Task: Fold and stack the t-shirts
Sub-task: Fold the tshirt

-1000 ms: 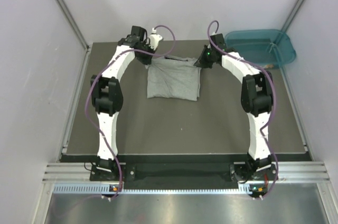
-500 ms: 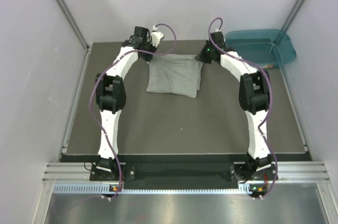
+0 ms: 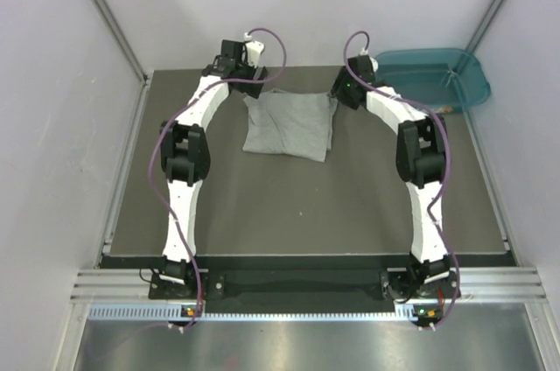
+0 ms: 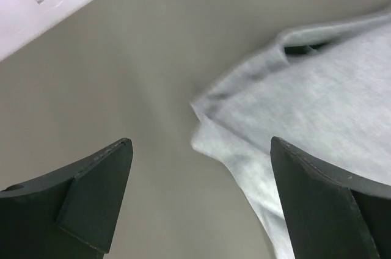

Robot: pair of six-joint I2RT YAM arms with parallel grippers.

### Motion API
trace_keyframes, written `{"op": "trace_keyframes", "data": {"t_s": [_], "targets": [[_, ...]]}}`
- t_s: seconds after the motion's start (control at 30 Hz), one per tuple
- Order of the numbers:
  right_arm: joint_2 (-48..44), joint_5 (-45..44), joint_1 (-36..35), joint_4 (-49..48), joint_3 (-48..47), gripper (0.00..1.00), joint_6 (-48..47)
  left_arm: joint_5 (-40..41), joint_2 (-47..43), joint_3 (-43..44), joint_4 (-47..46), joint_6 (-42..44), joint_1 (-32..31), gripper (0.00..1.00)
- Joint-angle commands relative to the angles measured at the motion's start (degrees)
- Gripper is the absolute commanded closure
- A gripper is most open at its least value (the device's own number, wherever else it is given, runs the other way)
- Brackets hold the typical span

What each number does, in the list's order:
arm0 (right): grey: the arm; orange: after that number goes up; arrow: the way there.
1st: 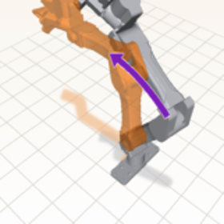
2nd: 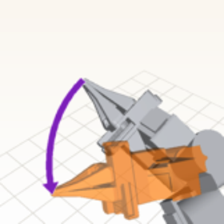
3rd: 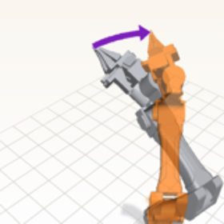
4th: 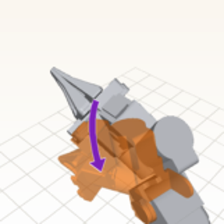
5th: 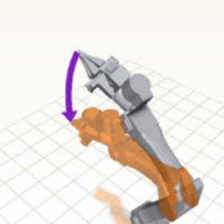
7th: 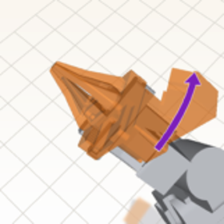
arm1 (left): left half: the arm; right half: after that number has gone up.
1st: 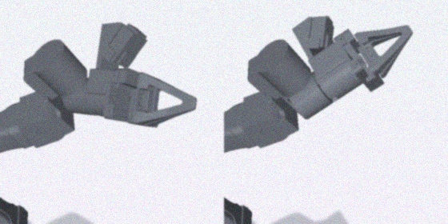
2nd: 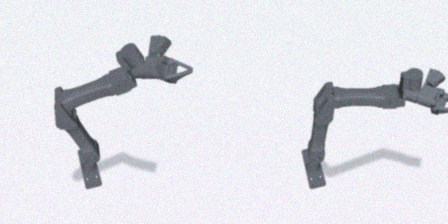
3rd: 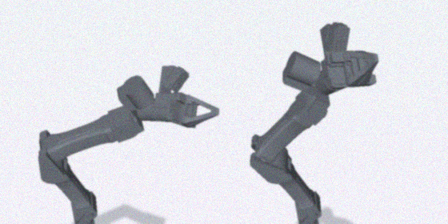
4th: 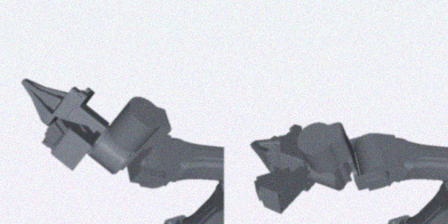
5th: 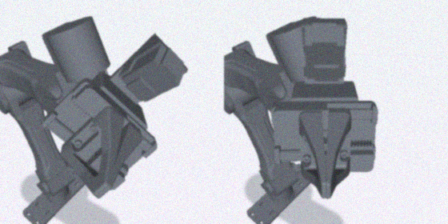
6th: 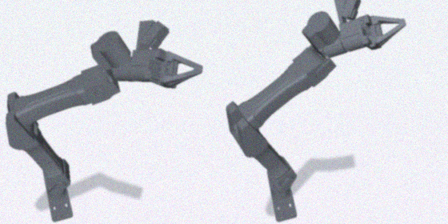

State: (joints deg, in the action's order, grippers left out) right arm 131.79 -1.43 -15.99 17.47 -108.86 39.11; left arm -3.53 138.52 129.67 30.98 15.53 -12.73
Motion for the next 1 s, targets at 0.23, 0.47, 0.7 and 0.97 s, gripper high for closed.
{"op": "trace_keyframes", "data": {"t_s": [0.23, 0.47, 0.7, 0.97], "targets": [[-25.2, 1.2, -4.9, -3.2, 29.6, 0.32, -5.0, -16.0, -28.7, -36.7, -0.3, -2.5, 2.4, 0.34], [-28.0, 6.4, -8.5, -9.6, 43.5, 0.35, 0.4, -18.2, -29.1, -48.6, -4.7, -1.6, 2.4, 0.21], [-25.4, 8.3, -9.2, -13.8, 45.8, 0.42, 1.8, -19.7, -25.8, -51.8, -11.5, -1.7, 2.3, 0.28], [-22.9, 8.6, -8.5, -16.3, 45.1, 0.84, 5.2, -24.3, -23.7, -52.1, -13.8, -3.3, 0.2, 0.65]]}}
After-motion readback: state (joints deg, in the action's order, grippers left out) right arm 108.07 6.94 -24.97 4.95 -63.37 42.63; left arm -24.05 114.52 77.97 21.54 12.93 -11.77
